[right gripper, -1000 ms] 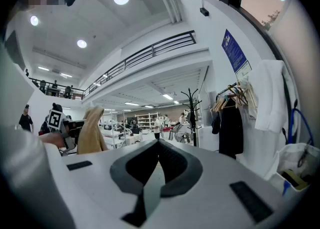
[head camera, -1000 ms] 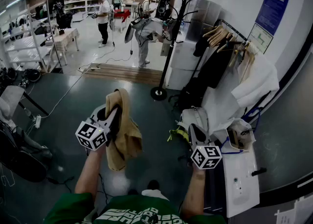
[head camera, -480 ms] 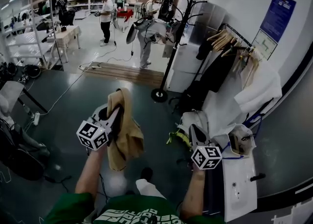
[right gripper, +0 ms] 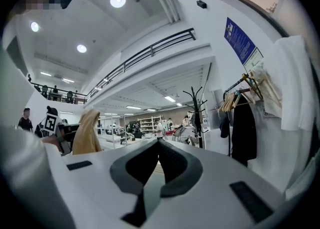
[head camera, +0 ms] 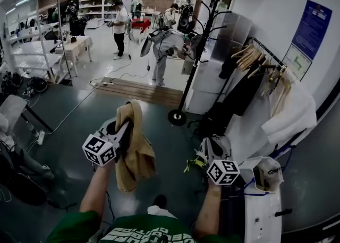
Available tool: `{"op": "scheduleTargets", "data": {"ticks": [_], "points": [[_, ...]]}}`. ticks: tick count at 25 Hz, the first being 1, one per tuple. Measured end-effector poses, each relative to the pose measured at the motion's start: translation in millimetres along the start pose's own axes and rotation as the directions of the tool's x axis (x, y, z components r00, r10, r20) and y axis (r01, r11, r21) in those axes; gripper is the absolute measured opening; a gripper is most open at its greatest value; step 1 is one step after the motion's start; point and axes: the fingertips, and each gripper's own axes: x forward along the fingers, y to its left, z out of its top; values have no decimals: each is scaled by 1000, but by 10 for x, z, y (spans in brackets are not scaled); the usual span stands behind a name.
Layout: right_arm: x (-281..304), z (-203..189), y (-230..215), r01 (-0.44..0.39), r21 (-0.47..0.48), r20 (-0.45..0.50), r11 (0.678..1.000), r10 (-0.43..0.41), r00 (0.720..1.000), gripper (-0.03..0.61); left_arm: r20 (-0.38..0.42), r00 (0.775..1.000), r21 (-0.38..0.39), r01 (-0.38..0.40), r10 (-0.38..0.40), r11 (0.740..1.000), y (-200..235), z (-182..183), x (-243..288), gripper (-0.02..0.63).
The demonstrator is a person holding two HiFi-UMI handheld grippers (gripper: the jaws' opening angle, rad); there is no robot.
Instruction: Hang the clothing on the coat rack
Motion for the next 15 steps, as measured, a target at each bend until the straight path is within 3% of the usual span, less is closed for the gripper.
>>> {"op": "scheduleTargets", "data": {"ticks": [15], "points": [[1640,278,-862,-81,-7,-3,997,81,997,8,24,998,26,-59,58,998,826,-52,1431,41]]}}
